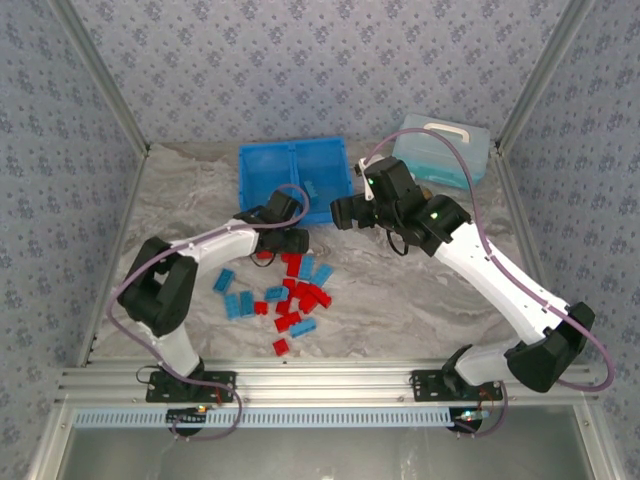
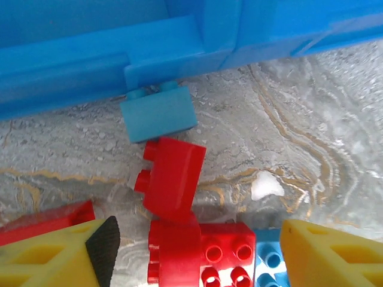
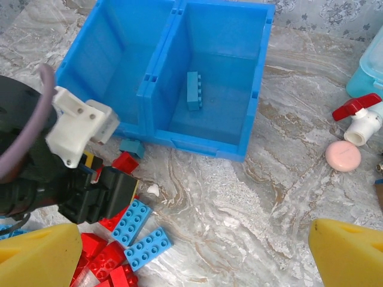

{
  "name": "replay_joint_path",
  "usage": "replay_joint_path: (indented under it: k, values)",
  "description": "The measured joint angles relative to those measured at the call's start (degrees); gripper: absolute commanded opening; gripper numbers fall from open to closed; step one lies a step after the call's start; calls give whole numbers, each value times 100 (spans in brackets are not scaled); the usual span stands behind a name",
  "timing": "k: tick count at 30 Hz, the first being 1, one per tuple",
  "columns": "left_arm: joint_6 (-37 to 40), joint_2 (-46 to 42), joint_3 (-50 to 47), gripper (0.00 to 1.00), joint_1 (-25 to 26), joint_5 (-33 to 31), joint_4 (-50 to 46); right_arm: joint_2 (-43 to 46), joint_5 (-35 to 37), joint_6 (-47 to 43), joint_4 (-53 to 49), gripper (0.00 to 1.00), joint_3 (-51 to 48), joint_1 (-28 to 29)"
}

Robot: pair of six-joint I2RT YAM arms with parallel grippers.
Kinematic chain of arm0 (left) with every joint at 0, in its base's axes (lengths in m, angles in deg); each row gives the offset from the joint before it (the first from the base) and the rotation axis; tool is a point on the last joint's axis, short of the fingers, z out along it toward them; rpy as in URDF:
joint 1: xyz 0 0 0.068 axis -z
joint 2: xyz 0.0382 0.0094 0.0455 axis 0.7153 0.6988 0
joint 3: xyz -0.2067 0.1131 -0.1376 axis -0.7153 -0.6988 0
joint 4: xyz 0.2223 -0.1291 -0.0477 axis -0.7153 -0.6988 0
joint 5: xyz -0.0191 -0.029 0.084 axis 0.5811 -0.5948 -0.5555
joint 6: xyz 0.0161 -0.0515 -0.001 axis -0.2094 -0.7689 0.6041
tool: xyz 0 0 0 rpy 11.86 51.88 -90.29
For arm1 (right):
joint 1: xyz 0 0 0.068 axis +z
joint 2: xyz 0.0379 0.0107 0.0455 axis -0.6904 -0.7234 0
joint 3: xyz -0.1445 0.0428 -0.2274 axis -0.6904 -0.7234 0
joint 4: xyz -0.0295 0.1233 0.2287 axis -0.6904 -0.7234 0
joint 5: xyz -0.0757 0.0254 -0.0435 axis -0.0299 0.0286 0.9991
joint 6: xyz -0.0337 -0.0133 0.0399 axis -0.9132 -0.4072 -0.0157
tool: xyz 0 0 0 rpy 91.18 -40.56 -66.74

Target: Sort the legos into containers by color

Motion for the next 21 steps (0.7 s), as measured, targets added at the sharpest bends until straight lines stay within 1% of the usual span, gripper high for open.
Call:
replay_joint_path:
  k: [7, 11, 16, 18, 21]
  values:
    - [142, 431, 219, 57, 129, -415, 17, 0, 44, 17, -13, 100, -70, -2]
    - [203, 623, 308, 47, 138, -579, 92, 0, 46, 17, -22, 100, -74, -11]
    - [245, 737, 330, 36, 162, -656, 116, 0, 52, 22, -55, 100, -76, -11]
    - [264, 737, 330, 30, 195, -669, 122, 0, 68, 37, -66, 100, -76, -11]
    - [295, 737, 328, 26, 243, -664, 136, 0, 74, 55, -66, 100, -76, -11]
